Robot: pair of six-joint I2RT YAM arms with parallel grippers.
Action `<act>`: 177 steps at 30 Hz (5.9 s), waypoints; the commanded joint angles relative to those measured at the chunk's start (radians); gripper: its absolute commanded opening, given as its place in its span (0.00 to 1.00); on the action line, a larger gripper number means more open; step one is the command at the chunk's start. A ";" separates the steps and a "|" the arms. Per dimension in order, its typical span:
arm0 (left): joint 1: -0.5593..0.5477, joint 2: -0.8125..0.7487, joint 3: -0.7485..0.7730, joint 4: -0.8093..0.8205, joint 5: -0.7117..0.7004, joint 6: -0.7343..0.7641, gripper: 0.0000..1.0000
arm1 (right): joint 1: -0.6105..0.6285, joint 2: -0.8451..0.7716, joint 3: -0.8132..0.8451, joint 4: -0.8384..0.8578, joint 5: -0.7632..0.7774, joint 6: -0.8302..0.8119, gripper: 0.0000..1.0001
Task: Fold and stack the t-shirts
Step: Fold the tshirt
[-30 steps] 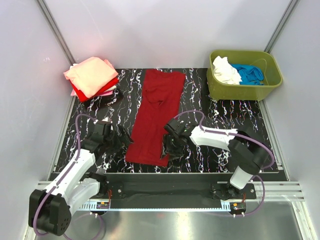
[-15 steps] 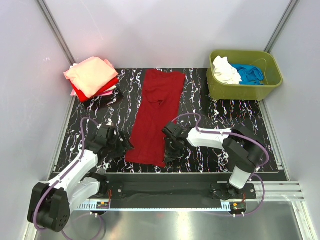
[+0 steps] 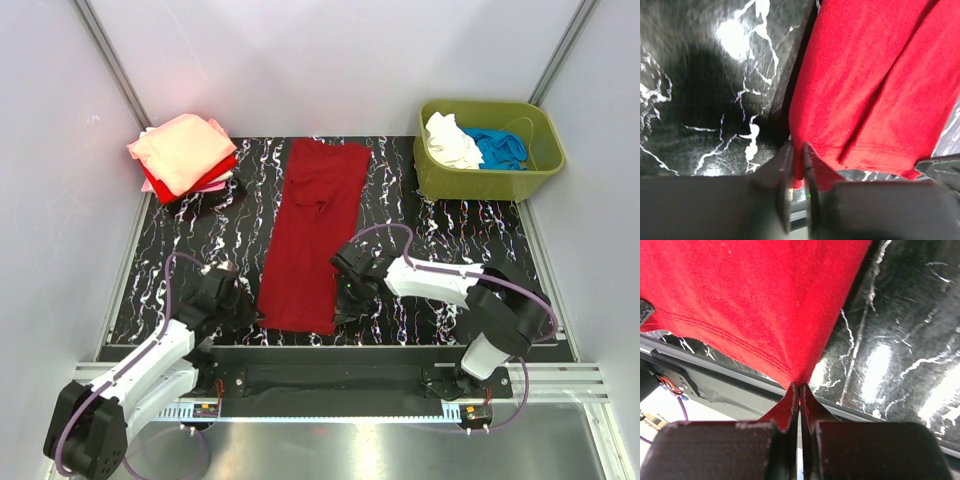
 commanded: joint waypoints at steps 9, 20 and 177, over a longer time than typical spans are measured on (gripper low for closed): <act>-0.202 -0.210 0.013 -0.092 -0.062 -0.229 0.00 | 0.013 -0.242 -0.106 -0.131 0.083 0.007 0.00; -0.516 -0.136 0.140 -0.126 -0.197 -0.404 0.00 | 0.011 -0.490 -0.185 -0.295 0.121 0.035 0.00; -0.444 0.041 0.456 -0.204 -0.144 -0.219 0.02 | -0.595 -0.518 -0.034 -0.407 -0.330 -0.412 0.00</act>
